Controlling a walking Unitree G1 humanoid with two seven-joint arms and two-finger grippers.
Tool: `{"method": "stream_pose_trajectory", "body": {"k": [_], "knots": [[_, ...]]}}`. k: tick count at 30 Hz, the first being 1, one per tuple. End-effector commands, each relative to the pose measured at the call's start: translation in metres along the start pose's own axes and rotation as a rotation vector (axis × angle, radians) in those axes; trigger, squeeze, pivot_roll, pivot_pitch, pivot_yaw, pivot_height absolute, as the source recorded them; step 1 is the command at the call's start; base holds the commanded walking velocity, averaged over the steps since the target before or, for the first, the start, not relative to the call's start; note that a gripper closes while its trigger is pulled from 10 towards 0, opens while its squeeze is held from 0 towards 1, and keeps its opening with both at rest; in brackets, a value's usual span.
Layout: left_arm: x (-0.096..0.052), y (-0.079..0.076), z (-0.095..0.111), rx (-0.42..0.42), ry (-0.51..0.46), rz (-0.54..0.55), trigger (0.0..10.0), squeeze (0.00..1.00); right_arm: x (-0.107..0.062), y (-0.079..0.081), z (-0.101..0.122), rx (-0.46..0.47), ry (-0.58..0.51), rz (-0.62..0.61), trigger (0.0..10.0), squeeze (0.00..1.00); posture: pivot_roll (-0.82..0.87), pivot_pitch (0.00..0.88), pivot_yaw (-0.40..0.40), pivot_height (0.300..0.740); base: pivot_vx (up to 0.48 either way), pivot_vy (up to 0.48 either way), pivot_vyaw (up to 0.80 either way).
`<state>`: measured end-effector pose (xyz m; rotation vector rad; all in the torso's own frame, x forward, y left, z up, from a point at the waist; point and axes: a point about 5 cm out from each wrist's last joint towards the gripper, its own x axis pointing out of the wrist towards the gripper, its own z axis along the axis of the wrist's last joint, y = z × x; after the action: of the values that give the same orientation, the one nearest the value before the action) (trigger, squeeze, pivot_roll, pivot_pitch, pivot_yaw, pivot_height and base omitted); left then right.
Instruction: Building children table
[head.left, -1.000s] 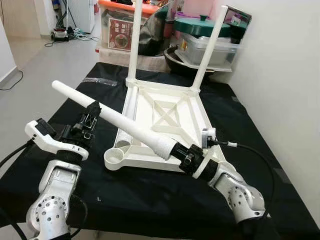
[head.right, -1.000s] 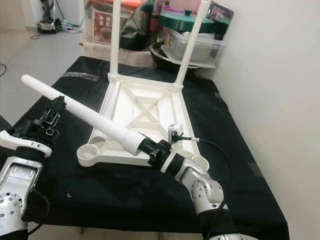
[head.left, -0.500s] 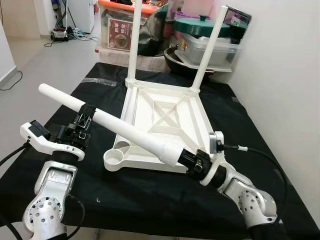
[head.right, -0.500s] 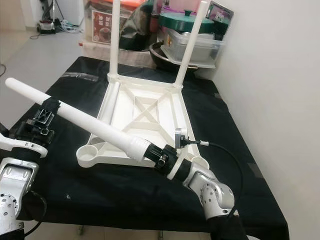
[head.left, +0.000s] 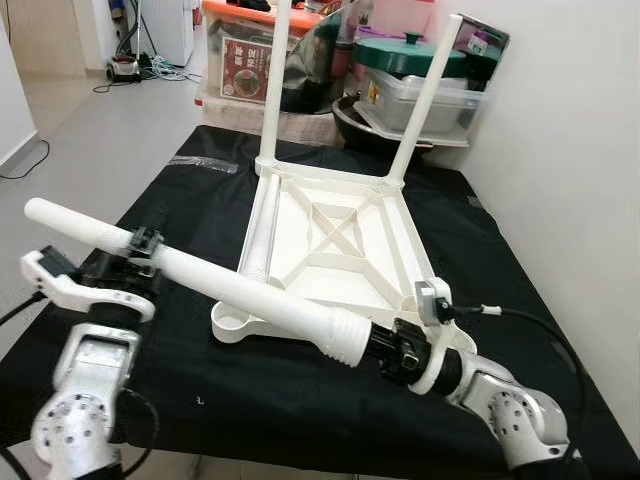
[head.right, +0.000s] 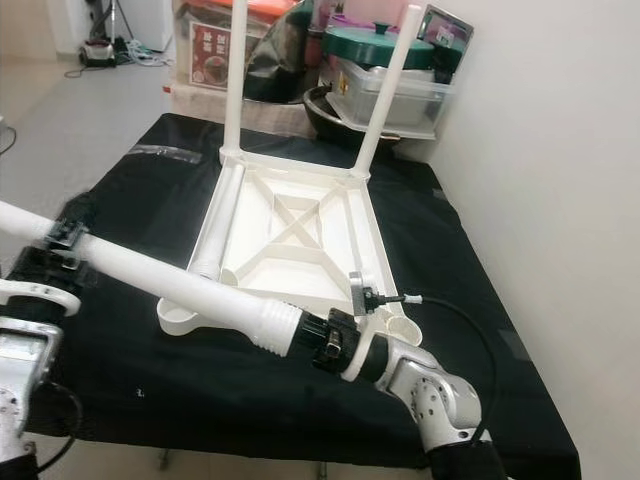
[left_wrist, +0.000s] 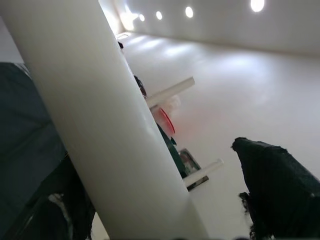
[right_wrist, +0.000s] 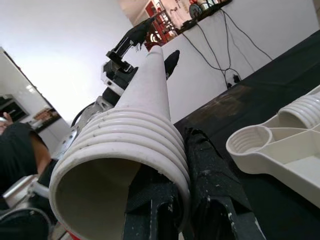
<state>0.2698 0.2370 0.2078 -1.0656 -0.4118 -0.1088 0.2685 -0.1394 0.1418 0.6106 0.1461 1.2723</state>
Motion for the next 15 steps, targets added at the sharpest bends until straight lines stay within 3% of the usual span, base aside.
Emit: {"method": "stream_pose_trajectory", "body": {"k": [1,7,8,9,10,15], "knots": [[0.001,0.004,0.000,-0.033,0.002,0.016,10.0,0.00,-0.004,0.001,0.002,0.017,0.000,0.027,0.0,0.00,0.11,0.000,-0.174,0.740,0.000,0.000,0.00],[0.002,0.006,0.002,-0.031,-0.009,0.022,10.0,0.00,-0.003,0.003,-0.001,0.028,0.022,0.047,0.0,0.00,0.11,0.000,-0.172,0.740,0.000,0.000,0.00],[0.002,0.004,0.006,-0.035,-0.025,0.012,6.9,0.00,-0.004,0.003,-0.003,0.031,0.031,0.048,0.0,0.00,0.11,0.000,-0.172,0.740,0.000,0.000,0.00],[0.002,0.004,0.006,-0.035,-0.025,0.012,6.9,0.00,-0.004,0.003,-0.003,0.031,0.031,0.048,0.0,0.00,0.11,0.000,-0.172,0.740,0.000,0.000,0.00],[0.003,0.003,0.011,-0.041,-0.049,-0.009,0.0,0.00,-0.006,0.003,-0.005,0.036,0.041,0.049,0.0,0.00,0.11,0.000,-0.172,0.740,0.000,0.000,0.00],[0.001,0.000,0.016,-0.035,-0.058,-0.046,0.0,0.00,-0.009,0.000,-0.007,0.036,0.062,0.038,0.0,0.00,0.11,0.000,-0.174,0.740,0.000,0.000,0.00]]}}
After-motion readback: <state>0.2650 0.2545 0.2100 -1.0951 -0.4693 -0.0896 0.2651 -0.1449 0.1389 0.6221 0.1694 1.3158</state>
